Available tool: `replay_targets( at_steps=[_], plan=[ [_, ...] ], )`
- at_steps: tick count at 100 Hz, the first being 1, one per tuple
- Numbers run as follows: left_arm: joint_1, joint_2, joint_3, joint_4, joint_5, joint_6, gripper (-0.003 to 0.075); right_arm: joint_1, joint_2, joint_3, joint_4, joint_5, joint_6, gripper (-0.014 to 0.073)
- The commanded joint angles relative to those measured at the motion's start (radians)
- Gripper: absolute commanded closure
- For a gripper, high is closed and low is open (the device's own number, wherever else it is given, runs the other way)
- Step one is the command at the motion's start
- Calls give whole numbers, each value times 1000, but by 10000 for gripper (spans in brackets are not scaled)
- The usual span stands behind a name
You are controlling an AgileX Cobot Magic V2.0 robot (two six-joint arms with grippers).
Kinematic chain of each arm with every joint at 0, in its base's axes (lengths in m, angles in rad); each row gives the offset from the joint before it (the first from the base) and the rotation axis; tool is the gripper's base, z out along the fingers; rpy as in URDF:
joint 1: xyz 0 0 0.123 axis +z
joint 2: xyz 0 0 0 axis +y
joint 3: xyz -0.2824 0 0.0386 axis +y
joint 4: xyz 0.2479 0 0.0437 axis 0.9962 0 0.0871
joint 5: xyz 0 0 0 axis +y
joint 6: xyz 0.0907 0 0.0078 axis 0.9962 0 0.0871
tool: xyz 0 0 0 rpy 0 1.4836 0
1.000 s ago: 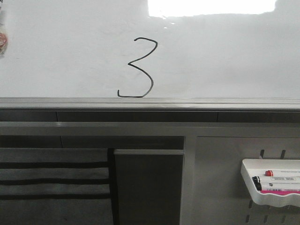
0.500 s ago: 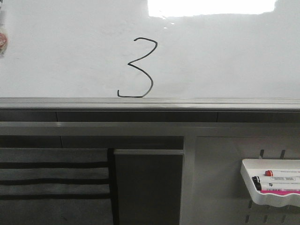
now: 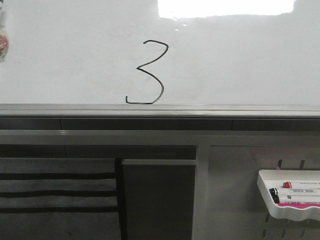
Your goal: Write number 3 on whiteboard
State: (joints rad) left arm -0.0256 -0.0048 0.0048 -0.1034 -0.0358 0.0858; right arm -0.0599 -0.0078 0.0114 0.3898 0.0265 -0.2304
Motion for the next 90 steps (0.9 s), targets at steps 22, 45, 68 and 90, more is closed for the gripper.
replay_targets(
  at_steps=[22, 45, 68, 90],
  plan=[
    [-3, -27, 7, -8, -71, -11, 741, -7, -11, 26, -440, -97, 368, 663],
    [-3, -27, 7, -8, -71, -11, 741, -7, -11, 26, -440, -110, 368, 663],
    [-3, -27, 7, -8, -71, -11, 741, -7, -11, 26, -440, -110, 368, 663],
    [-3, -27, 7, -8, -71, -11, 741, -7, -11, 26, -440, -110, 368, 663]
  ],
)
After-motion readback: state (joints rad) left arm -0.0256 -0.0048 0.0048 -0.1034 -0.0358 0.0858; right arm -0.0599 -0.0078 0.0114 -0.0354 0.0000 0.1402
